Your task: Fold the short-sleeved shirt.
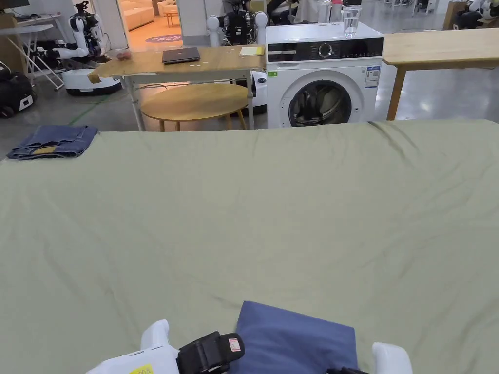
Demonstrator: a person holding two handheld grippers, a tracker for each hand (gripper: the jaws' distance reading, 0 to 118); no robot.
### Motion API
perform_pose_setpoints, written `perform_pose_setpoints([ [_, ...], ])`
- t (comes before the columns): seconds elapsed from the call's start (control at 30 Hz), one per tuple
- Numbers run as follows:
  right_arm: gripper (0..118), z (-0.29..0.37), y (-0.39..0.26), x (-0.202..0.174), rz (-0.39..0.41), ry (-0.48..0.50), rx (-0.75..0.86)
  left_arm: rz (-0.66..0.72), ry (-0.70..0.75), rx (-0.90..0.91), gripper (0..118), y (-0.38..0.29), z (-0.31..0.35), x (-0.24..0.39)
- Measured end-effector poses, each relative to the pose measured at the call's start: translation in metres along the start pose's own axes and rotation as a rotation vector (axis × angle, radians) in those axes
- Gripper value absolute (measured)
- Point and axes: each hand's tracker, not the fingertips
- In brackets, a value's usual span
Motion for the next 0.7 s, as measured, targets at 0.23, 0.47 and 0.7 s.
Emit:
perform_pose_setpoints([
  [0.23, 0, -0.006, 0.005, -0.012, 0.055, -0.025, 0.001, 0.26, -0.368, -0.145, 101, -0.021, -0.064, -0.003],
  [0.47, 0, 0.006, 0.011, -0.033, 0.11, -0.009, 0.046, 0.103, -0.161, -0.072, 37, 0.001, -0.024, -0.01],
  [0.7, 0, -0.001, 0.021, -0.073, 0.186, -0.01, 0.058, 0.049, 0.023, 0.07, 37, 0.094, 0.101, -0.079],
])
